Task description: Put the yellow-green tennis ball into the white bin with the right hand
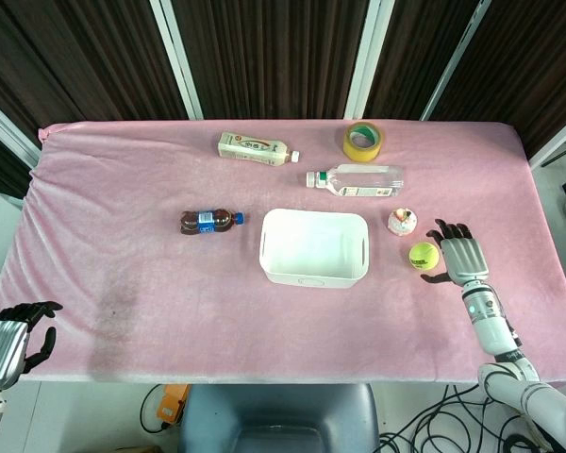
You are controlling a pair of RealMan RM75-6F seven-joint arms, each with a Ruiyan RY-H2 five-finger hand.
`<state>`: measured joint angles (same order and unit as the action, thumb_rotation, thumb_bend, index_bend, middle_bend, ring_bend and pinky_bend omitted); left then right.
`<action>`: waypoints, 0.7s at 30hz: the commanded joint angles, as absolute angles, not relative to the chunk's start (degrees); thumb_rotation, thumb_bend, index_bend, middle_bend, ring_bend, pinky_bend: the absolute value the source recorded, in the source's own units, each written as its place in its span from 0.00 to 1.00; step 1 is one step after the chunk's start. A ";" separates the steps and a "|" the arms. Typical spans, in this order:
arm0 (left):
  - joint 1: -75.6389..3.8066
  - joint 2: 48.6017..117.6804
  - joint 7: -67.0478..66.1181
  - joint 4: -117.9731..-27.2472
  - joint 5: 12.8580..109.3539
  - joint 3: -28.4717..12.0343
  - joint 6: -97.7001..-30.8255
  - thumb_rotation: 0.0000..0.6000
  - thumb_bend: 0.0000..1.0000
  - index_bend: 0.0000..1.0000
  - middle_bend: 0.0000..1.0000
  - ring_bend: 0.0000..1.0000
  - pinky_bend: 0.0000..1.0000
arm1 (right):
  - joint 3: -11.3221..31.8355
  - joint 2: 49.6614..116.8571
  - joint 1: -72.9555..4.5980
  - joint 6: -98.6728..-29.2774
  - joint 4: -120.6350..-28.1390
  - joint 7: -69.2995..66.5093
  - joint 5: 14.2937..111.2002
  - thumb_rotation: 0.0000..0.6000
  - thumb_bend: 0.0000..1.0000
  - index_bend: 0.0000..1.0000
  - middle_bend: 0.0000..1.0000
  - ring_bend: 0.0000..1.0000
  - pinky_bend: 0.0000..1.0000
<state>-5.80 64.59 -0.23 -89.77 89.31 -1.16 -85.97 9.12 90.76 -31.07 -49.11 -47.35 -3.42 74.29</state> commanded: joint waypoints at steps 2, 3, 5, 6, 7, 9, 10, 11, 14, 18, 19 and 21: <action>-5.79 64.56 -0.30 -89.79 89.25 -1.14 -85.92 1.00 0.52 0.37 0.45 0.39 0.45 | 8.93 91.03 -31.15 -49.50 -46.97 -3.66 74.56 1.00 0.18 0.37 0.19 0.17 0.21; -5.79 64.55 -0.35 -89.84 89.27 -1.13 -85.93 1.00 0.52 0.38 0.45 0.39 0.45 | 8.92 91.07 -31.15 -49.58 -46.93 -3.73 74.58 1.00 0.18 0.37 0.19 0.17 0.21; -5.75 64.54 -0.43 -89.92 89.42 -1.07 -86.06 1.00 0.52 0.37 0.45 0.39 0.45 | 8.85 91.12 -31.11 -49.75 -46.84 -3.90 74.63 1.00 0.18 0.37 0.19 0.17 0.21; -5.77 64.53 -0.42 -89.93 89.49 -1.06 -86.09 1.00 0.52 0.37 0.45 0.39 0.45 | 8.79 91.16 -31.12 -49.73 -46.72 -3.91 74.63 1.00 0.18 0.37 0.19 0.17 0.21; -5.78 64.54 -0.41 -89.94 89.53 -1.07 -86.11 1.00 0.52 0.37 0.45 0.39 0.45 | 8.77 91.19 -31.15 -49.68 -46.61 -3.86 74.61 1.00 0.18 0.37 0.19 0.17 0.21; -5.84 64.57 -0.46 -89.92 89.50 -1.07 -86.00 1.00 0.52 0.38 0.45 0.39 0.45 | 8.78 91.40 -31.21 -49.67 -46.26 -3.82 74.52 1.00 0.18 0.37 0.19 0.17 0.21; -5.86 64.58 -0.52 -89.91 89.44 -1.06 -85.89 1.00 0.52 0.38 0.45 0.39 0.45 | 8.75 91.52 -31.22 -49.59 -46.10 -3.84 74.47 1.00 0.18 0.37 0.19 0.17 0.21; -5.88 64.57 -0.53 -89.93 89.40 -1.04 -85.81 1.00 0.52 0.38 0.45 0.39 0.45 | 8.72 91.63 -31.26 -49.48 -45.96 -3.85 74.44 1.00 0.18 0.37 0.19 0.17 0.21; -5.88 64.56 -0.51 -89.96 89.43 -1.06 -85.88 1.00 0.52 0.38 0.45 0.39 0.45 | 8.48 92.17 -31.40 -49.23 -45.28 -3.69 74.52 1.00 0.18 0.36 0.19 0.17 0.22; -5.78 64.47 -0.48 -90.01 89.33 -1.03 -85.96 1.00 0.52 0.37 0.45 0.39 0.45 | 8.37 93.37 -31.84 -48.83 -43.99 -3.43 74.56 1.00 0.21 0.36 0.19 0.18 0.30; -5.72 64.44 -0.42 -90.06 89.35 -1.04 -86.09 1.00 0.52 0.37 0.45 0.39 0.45 | 8.37 93.96 -32.02 -48.63 -43.22 -2.86 74.43 1.00 0.26 0.36 0.19 0.20 0.35; -5.62 64.39 -0.36 -90.08 89.41 -1.05 -86.33 1.00 0.52 0.37 0.45 0.39 0.45 | 8.47 95.30 -32.24 -49.21 -41.62 -1.39 74.33 1.00 0.40 0.40 0.21 0.28 0.46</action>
